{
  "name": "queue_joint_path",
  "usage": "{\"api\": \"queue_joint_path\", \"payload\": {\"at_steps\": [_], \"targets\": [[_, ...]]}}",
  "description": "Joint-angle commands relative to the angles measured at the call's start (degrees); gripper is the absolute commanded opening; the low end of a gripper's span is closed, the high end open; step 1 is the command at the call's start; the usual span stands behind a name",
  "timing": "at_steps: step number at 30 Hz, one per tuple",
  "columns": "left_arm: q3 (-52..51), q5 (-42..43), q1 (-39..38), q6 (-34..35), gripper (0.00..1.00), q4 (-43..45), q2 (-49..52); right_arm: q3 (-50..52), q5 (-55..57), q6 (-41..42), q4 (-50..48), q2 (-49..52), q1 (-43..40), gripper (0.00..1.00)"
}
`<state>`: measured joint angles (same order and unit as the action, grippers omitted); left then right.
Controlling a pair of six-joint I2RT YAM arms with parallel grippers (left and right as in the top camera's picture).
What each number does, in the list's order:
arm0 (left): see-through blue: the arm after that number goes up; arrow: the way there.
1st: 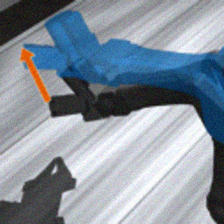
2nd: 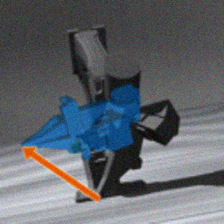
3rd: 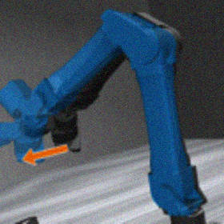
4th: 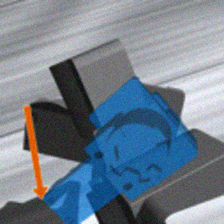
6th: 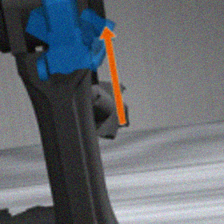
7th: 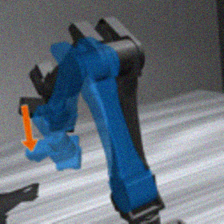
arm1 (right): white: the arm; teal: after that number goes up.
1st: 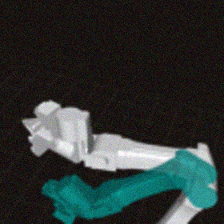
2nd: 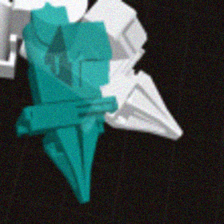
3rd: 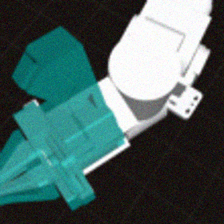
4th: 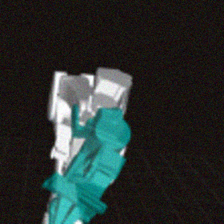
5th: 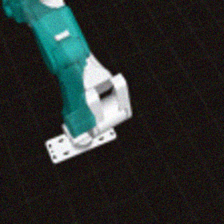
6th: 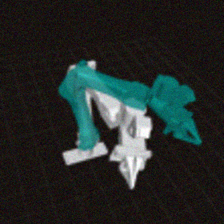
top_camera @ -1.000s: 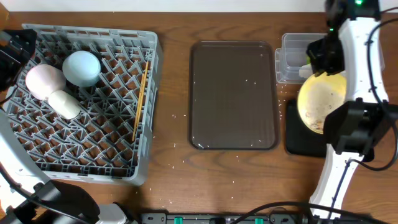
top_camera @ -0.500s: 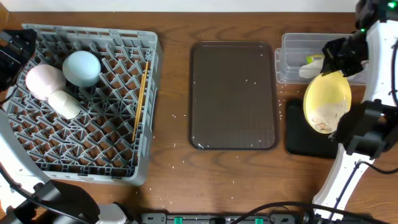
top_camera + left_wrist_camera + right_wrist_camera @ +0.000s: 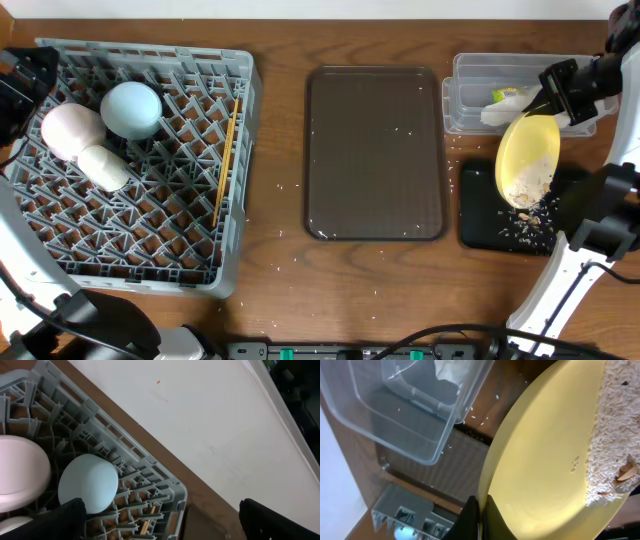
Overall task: Sort waste into correct bins and load items into the dishwasher
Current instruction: 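Tilt the yellow plate to dump rice scraps onto the black tray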
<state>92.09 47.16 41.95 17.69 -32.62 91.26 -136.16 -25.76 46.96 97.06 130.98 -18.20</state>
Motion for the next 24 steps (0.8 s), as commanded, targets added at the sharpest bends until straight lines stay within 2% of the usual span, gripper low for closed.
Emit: {"api": "queue_joint_path", "payload": {"at_steps": [1, 6, 15, 24], "targets": [[0.02, -0.31, 0.13, -1.18, 0.98, 0.11, -1.14, -0.48, -2.84, -2.14, 0.28, -2.49, -0.76, 0.01], [0.02, -0.31, 0.13, -1.18, 0.98, 0.11, -1.14, -0.46, -6.54, -3.8, 0.28, -2.54, -1.25, 0.01], [0.02, -0.31, 0.13, -1.18, 0.99, 0.11, -1.14, 1.42, -4.02, -3.98, 0.28, -4.46, -2.56, 0.01], [0.02, -0.31, 0.13, -1.18, 0.98, 0.11, -1.14, 10.25, -4.07, -5.97, 0.28, -6.36, -3.26, 0.01]]}}
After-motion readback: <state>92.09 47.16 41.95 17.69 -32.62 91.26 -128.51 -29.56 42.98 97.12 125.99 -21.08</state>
